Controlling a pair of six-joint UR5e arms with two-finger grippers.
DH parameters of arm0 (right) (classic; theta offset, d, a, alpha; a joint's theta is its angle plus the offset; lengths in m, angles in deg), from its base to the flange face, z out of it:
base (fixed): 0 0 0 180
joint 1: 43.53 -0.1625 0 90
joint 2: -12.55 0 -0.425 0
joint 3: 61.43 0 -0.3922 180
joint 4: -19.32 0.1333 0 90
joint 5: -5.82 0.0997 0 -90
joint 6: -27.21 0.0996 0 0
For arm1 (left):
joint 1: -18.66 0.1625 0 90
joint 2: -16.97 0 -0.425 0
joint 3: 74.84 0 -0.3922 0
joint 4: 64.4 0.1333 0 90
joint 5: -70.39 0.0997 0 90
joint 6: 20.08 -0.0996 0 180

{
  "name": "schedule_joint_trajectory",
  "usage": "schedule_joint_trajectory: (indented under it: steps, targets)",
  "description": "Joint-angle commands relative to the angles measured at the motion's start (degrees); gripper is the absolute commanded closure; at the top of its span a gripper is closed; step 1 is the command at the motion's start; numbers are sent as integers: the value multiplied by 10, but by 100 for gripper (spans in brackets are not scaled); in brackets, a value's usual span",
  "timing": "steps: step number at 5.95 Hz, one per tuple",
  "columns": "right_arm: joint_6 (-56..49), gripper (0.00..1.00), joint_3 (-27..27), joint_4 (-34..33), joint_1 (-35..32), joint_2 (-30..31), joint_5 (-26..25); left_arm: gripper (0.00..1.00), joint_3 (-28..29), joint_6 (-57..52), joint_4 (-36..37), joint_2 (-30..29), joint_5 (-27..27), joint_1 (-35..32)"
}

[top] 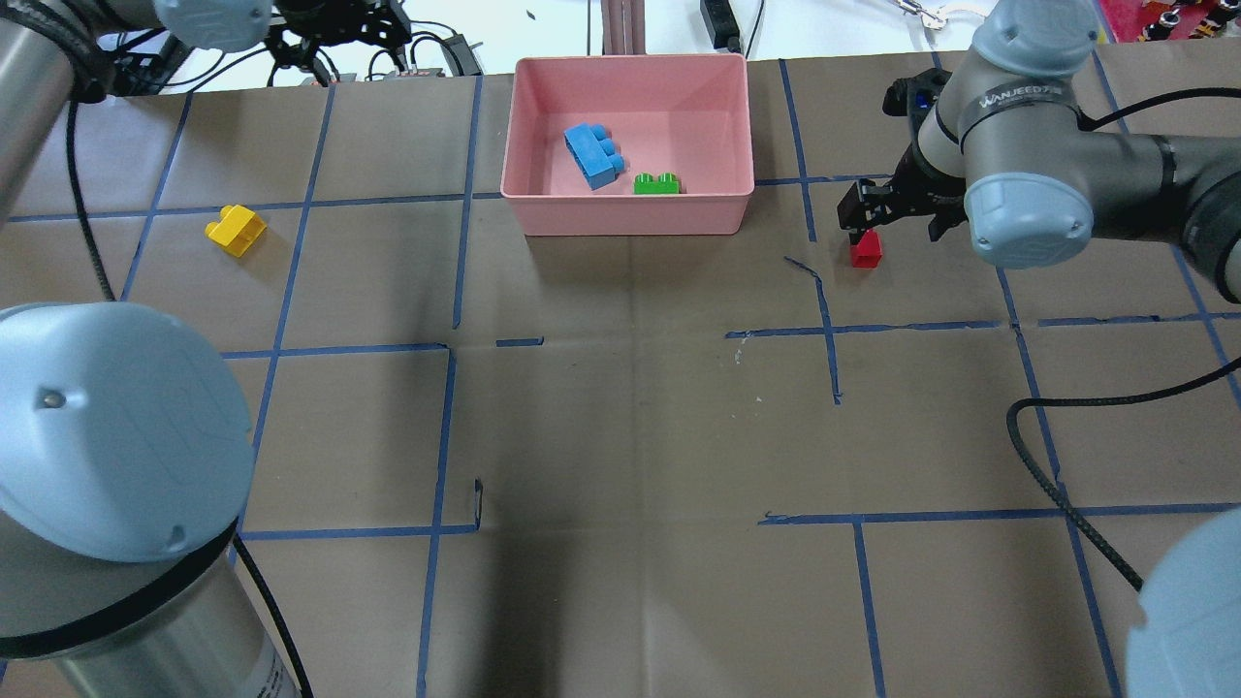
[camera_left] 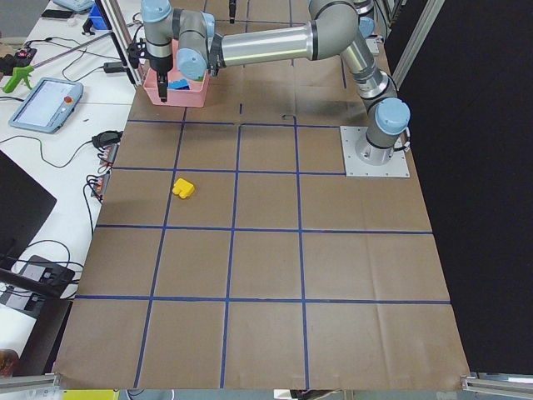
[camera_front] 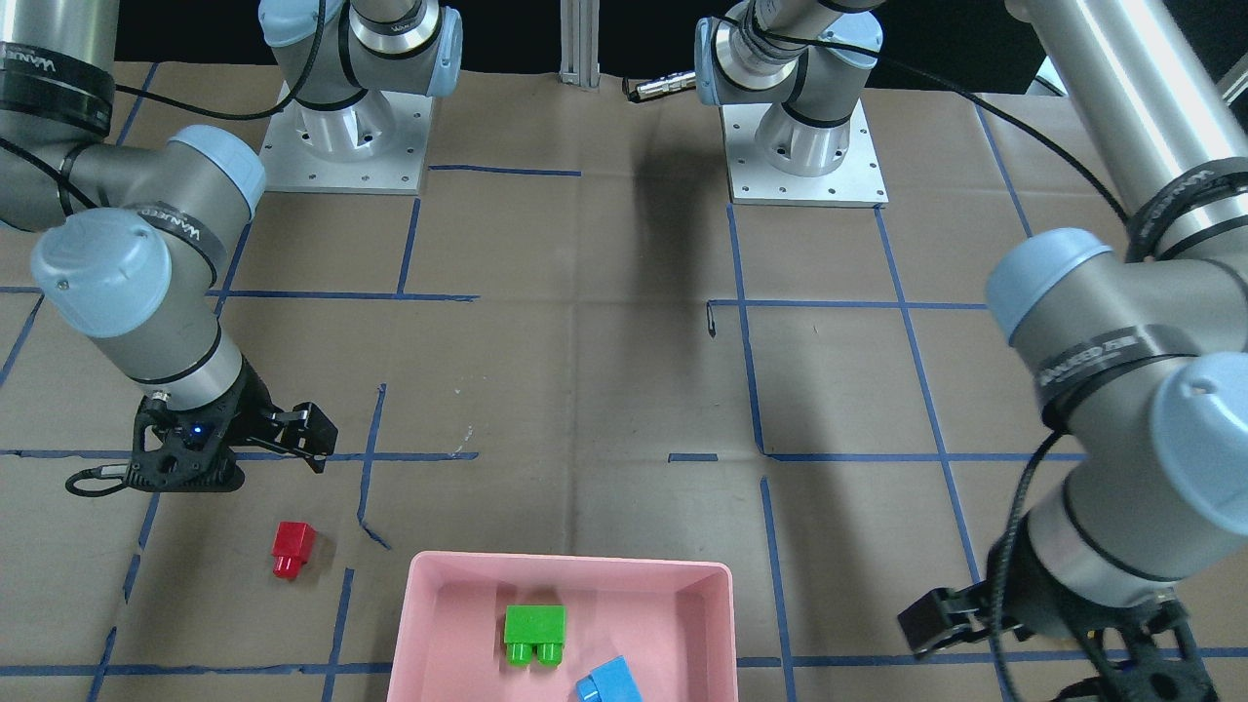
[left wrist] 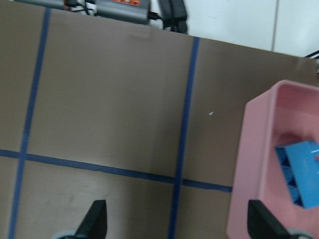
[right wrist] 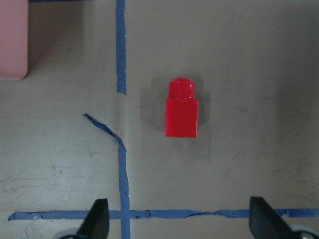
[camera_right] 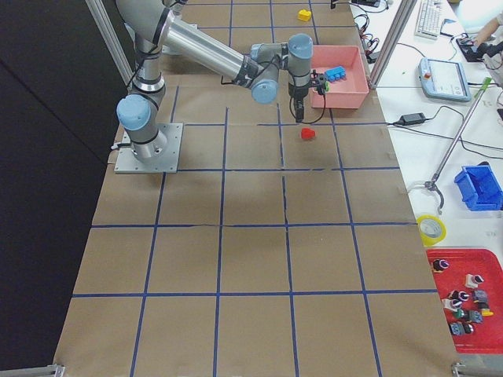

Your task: Put all blocks into box

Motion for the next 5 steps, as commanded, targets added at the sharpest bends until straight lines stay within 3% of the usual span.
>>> schedule_joint_trajectory:
  steps: [1, 3, 4, 5]
  targets:
    - [29, 1, 4, -41, 3, -51, 0, 2, -56, -174, -5, 22, -6, 99]
    - [28, 1, 6, -83, 4, -81, 0, 3, -72, -339, 3, -11, -40, 174]
    - [28, 1, 9, -114, 4, -98, 0, 4, -68, -416, 8, -49, -40, 174]
    - [27, 1, 5, -122, 3, -101, -1, 3, -69, -503, 66, -90, -40, 168]
